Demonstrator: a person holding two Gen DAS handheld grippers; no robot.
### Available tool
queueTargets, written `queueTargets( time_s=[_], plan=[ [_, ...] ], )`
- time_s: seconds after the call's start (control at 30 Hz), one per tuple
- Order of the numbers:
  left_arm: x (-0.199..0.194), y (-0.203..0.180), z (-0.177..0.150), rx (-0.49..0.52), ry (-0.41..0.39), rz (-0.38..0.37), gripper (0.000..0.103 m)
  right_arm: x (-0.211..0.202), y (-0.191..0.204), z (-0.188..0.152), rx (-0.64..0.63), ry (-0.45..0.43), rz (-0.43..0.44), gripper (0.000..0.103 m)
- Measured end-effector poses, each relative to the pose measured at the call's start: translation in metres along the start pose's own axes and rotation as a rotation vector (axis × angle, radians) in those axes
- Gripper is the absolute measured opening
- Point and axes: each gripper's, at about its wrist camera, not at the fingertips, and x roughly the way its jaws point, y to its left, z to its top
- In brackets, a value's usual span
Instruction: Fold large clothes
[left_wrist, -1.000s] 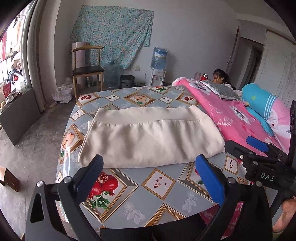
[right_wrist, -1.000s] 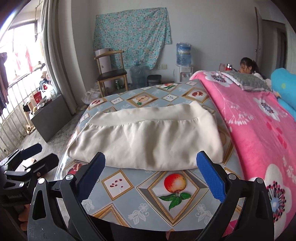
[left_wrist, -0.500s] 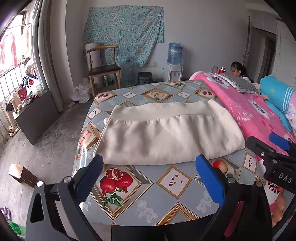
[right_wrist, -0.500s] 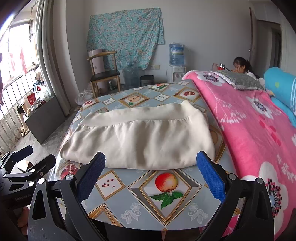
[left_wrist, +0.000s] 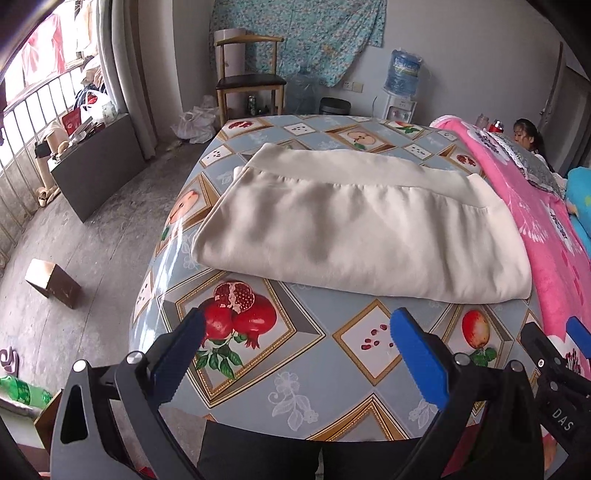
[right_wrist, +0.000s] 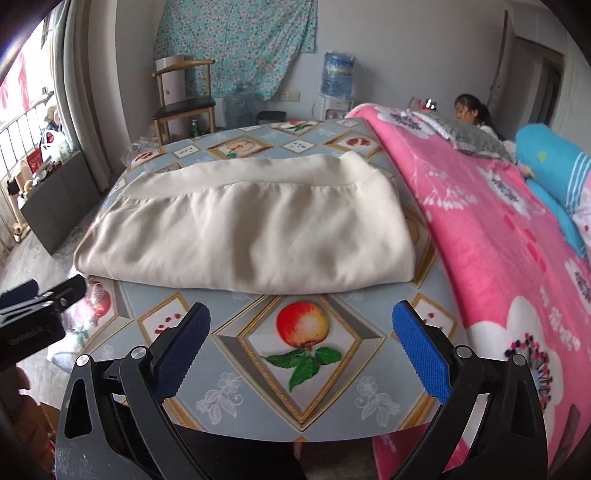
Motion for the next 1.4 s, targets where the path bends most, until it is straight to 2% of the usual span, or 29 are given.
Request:
queueTargets(
  time_s=[0.13,0.4,1.4],
  plan=[
    [0.007,-0.002,-0.004,-0.001,0.035,0.043,0.098,0.010,0.001,-0.002,0.004,0.045,0.029,0.096],
    [0.015,-0.004,-0.007,0.001,0.082,0.069,0.098,0.027,0.007,-0.004,0.022,0.140,0.084,0.096],
    [0.020,-0.010,-0.009,0.042,0.102,0.049,0.098,0.023,0.007,0.001,0.014,0.144,0.053,0.096]
  ],
)
